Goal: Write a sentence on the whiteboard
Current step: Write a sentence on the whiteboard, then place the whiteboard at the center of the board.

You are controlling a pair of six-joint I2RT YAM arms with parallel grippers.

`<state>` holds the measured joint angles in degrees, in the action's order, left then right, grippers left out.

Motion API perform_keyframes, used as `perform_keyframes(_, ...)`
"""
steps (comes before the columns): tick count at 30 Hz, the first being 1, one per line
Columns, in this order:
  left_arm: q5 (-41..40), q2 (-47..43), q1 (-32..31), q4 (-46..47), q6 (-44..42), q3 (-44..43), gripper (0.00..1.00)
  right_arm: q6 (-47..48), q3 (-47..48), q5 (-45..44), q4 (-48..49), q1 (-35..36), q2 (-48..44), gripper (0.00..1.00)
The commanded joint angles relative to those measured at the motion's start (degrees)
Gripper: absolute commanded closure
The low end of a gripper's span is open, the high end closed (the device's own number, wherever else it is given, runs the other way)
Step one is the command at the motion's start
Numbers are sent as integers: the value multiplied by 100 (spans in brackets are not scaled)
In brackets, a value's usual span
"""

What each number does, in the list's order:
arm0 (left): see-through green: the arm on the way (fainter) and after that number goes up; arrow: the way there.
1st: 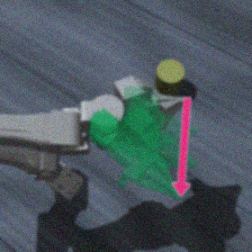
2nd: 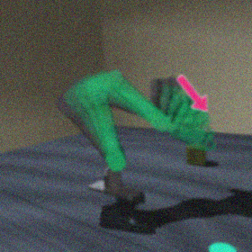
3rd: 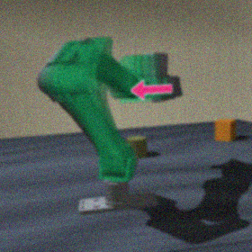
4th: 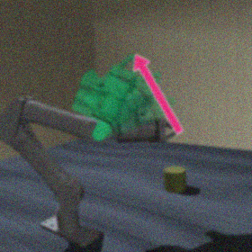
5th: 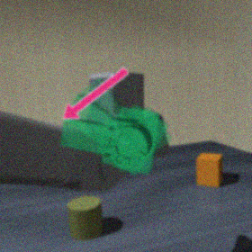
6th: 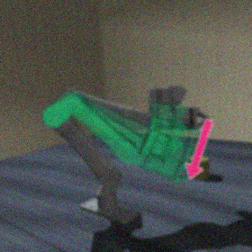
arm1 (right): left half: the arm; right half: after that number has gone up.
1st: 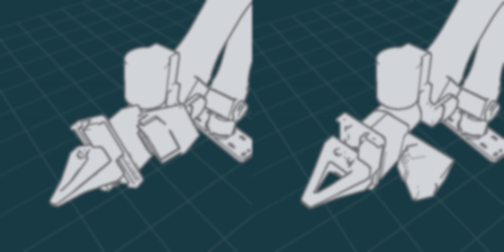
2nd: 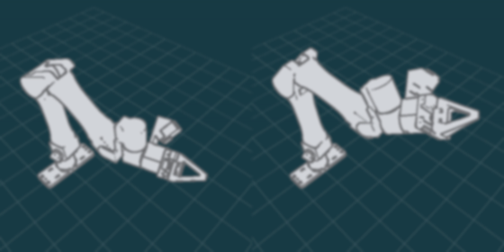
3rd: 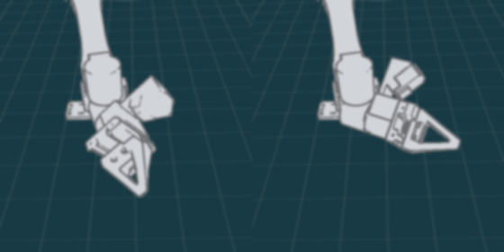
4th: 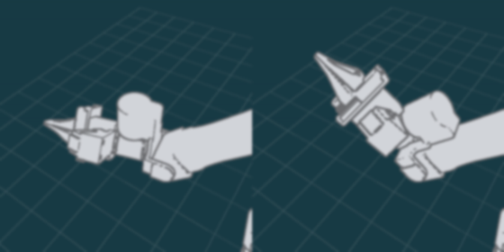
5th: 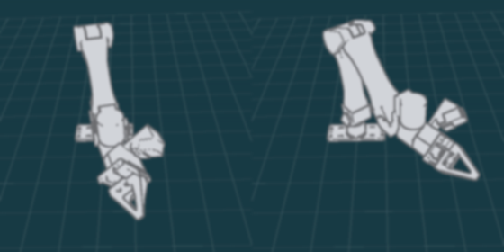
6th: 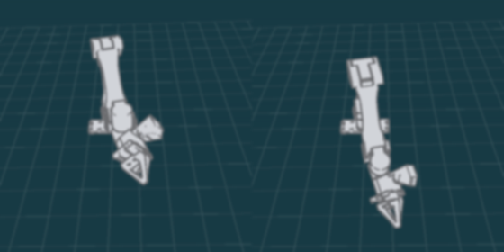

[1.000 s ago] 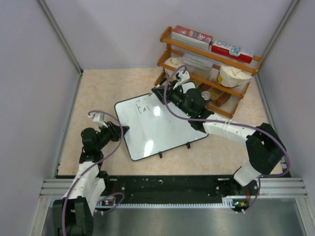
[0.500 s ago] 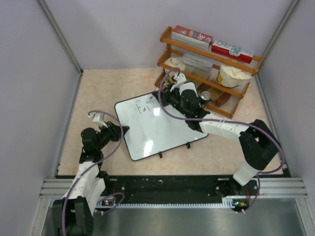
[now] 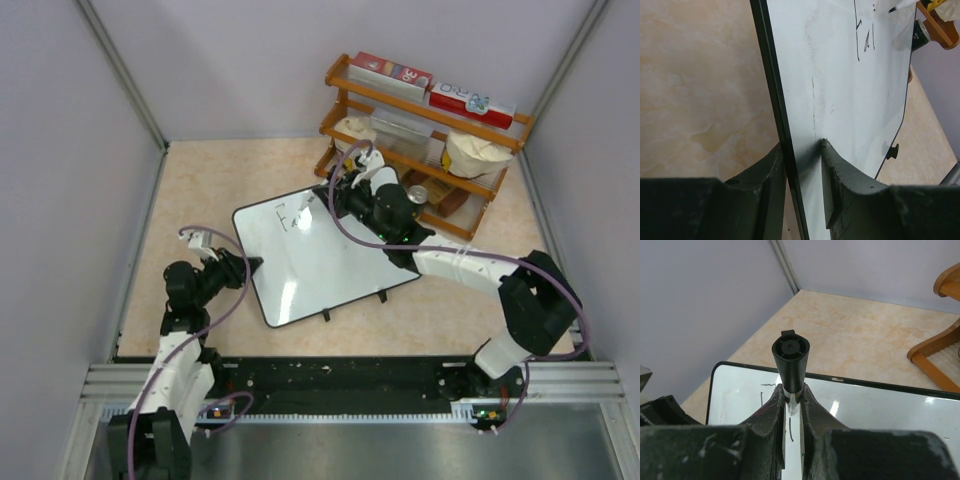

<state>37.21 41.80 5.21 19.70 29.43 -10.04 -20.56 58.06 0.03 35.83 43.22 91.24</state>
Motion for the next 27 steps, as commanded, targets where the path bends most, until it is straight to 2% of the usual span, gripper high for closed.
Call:
perform_keyframes(1, -232, -303, 6, -247, -447, -243, 82, 8, -93, 234, 196, -7, -966, 100)
perform_keyframes(3, -223, -435, 15, -388, -412, -331, 68, 34, -128, 322, 144, 2, -1160, 100)
perform_keyframes(4, -249, -584, 6, -432, -394, -358, 53, 182, -137, 296, 91, 19, -1274, 100)
perform_keyframes(5, -249, -672, 6, -485, -394, -410, 47, 314, -137, 139, 3, 72, -1458, 100)
perform_keyframes(7, -415, -883, 6, -748, -412, -481, 32, 961, -111, -177, -259, 351, -1618, 100)
perform_keyframes(11, -609, -1183, 6, -1196, -421, -683, 19, 2273, -348, -1449, 1, 1073, -1873, 100)
perform_keyframes(13, -776, -1350, 6, -1337, -386, -710, 17, 2965, -540, -1873, 230, 1354, -1873, 100)
perform_keyframes(15, -1066, -1472, 6, -1338, -377, -718, 13, 3389, -708, -2445, 853, 1732, -1777, 100)
perform_keyframes(16, -1136, -1517, 15, -1442, -411, -744, 11, 3914, -900, -2603, 1125, 1838, -1707, 100)
perform_keyframes(17, -1224, -1517, 6, -1487, -420, -797, 9, 4163, -989, -2883, 1850, 2030, -1611, 100)
perform_keyframes(19, -1488, -1491, 15, -1531, -386, -832, 7, 4611, -1034, -3061, 2277, 2094, -1234, 100)
perform_keyframes(22, -1585, -1263, 6, -1409, -385, -850, 5, 4491, -850, -3071, 2112, 2085, -951, 100)
perform_keyframes(27, -1076, -631, 6, -549, -271, -789, 7, 3490, -560, -2044, 1060, 1779, -968, 100)
